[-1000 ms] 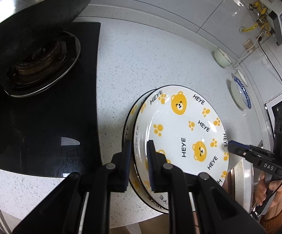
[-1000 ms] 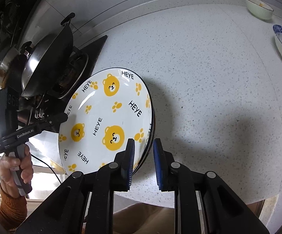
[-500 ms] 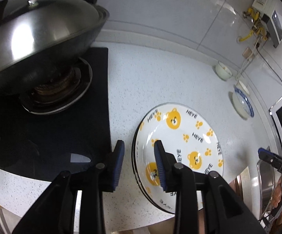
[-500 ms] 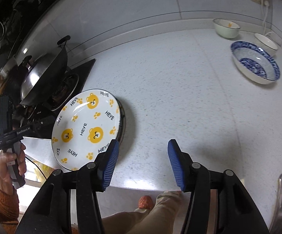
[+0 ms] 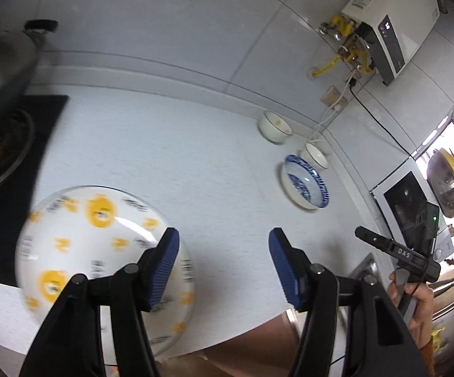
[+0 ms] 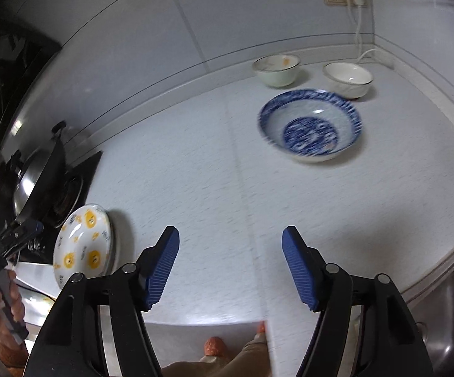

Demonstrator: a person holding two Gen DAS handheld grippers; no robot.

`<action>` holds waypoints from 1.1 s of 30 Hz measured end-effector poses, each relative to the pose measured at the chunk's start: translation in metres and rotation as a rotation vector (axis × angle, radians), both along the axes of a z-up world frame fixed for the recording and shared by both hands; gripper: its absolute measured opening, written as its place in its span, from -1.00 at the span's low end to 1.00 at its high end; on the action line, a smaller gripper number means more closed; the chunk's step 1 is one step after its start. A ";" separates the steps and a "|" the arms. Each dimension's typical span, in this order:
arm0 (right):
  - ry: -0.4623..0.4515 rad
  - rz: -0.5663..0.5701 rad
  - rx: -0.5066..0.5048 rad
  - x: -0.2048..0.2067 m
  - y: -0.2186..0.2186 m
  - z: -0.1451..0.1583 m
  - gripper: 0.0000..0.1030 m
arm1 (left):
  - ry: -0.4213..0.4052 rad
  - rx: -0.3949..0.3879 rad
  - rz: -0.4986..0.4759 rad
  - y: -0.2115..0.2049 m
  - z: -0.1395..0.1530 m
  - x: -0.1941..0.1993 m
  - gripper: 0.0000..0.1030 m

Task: Organize plates and bowls
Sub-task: 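Move both grippers to the rim of the blue-and-white patterned plate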

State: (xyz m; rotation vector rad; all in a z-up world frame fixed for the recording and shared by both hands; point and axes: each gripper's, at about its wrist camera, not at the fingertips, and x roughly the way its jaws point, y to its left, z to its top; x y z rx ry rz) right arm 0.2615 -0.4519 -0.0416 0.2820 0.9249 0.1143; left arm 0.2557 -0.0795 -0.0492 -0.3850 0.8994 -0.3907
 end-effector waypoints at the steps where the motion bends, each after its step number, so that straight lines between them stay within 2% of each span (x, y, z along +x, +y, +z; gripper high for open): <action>1: -0.003 -0.013 -0.002 0.006 -0.015 0.003 0.30 | 0.009 0.001 0.000 -0.014 -0.003 0.006 0.13; 7: -0.005 -0.029 -0.033 0.048 -0.077 0.009 0.40 | 0.124 -0.010 -0.020 -0.112 -0.033 0.055 0.14; 11: 0.040 -0.031 0.006 0.086 -0.115 -0.008 0.40 | 0.208 -0.023 -0.014 -0.164 -0.059 0.090 0.14; 14: 0.096 -0.010 0.054 0.116 -0.138 -0.029 0.40 | 0.265 -0.020 0.037 -0.191 -0.078 0.120 0.14; 17: 0.131 0.024 0.053 0.144 -0.148 -0.043 0.40 | 0.306 -0.020 0.090 -0.208 -0.095 0.147 0.14; 22: 0.173 0.073 0.079 0.174 -0.153 -0.063 0.40 | 0.329 0.021 0.149 -0.228 -0.113 0.181 0.14; 29: 0.202 0.136 0.066 0.204 -0.153 -0.080 0.40 | 0.350 0.075 0.145 -0.248 -0.126 0.211 0.13; 33: 0.221 0.162 0.037 0.214 -0.147 -0.088 0.40 | 0.351 0.080 0.138 -0.252 -0.131 0.222 0.10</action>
